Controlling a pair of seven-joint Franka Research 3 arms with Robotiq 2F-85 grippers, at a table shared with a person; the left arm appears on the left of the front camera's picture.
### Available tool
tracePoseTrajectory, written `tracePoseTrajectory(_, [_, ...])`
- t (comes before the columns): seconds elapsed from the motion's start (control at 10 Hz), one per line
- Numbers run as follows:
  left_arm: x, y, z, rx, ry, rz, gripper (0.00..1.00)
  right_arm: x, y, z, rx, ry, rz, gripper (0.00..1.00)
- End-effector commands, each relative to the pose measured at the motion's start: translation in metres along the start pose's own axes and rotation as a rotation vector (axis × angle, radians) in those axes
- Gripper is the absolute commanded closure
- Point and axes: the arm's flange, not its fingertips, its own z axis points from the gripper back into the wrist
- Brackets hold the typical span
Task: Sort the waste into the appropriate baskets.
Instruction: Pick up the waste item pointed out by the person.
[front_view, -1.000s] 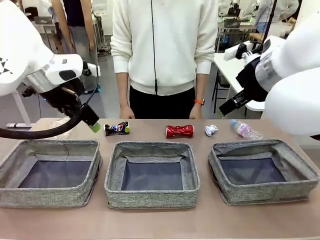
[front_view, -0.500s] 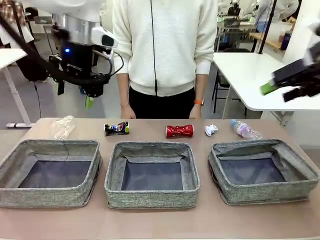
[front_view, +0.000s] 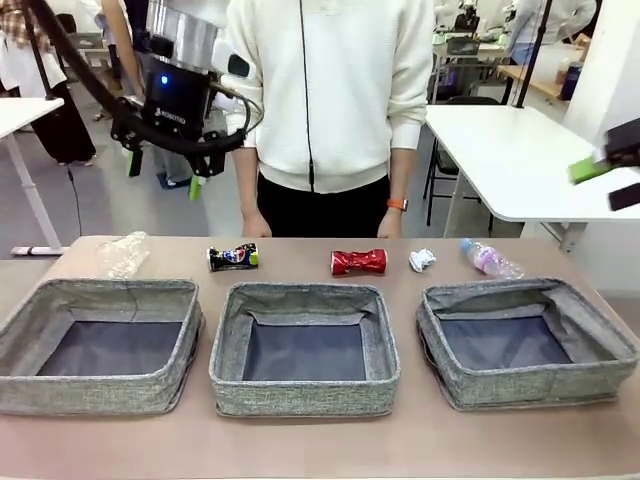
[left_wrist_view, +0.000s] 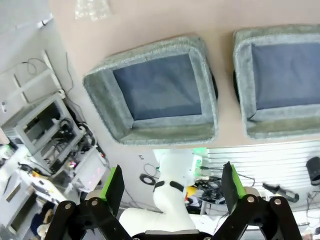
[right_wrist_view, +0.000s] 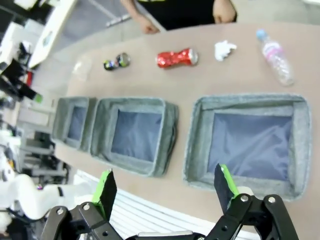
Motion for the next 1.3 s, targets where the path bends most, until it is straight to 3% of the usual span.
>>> tracePoseTrajectory(0.0, [-0.009, 0.012, -0.014, 0.018, -0.036, -0.020, 0.00, 0.008, -0.002, 0.000, 0.020, -0.023, 0.023, 0.00])
tracePoseTrajectory(0.3, [-0.009, 0.002, -0.005, 0.009, -0.009, -0.014, 0.00, 0.008, -0.002, 0.000, 0.020, -0.023, 0.023, 0.00])
tracePoseTrajectory(0.4, [-0.012, 0.025, 0.021, -0.385, 0.037, -0.205, 0.00, 0.002, 0.000, -0.003, -0.009, 0.002, 0.015, 0.00])
tracePoseTrajectory(0.5, [-0.015, 0.095, 0.031, -0.980, 0.092, -0.387, 0.00, 0.003, -0.001, -0.006, -0.078, 0.036, -0.035, 0.00])
tracePoseTrajectory(0.6, [-0.025, 0.160, 0.006, -1.387, 0.065, -0.472, 0.00, 0.008, -0.008, -0.003, 0.007, 0.042, -0.099, 0.00])
tracePoseTrajectory(0.7, [-0.041, 0.213, -0.035, -1.639, -0.007, -0.391, 0.00, 0.015, -0.020, 0.000, 0.055, 0.047, -0.192, 0.00])
tracePoseTrajectory(0.8, [-0.069, 0.253, -0.081, -1.827, -0.096, -0.348, 0.00, 0.021, -0.034, 0.008, 0.175, 0.070, -0.235, 0.00])
tracePoseTrajectory(1.0, [-0.135, 0.306, -0.176, -2.173, -0.502, -0.183, 0.00, 0.033, -0.069, 0.041, 0.344, 0.055, -0.403, 0.00])
tracePoseTrajectory(1.1, [-0.153, 0.318, -0.200, -2.221, -0.676, -0.076, 0.00, 0.036, -0.088, 0.055, 0.390, 0.047, -0.478, 0.00])
tracePoseTrajectory(1.2, [-0.156, 0.317, -0.201, -2.250, -0.739, -0.010, 0.00, 0.035, -0.108, 0.066, 0.420, 0.015, -0.528, 0.00])
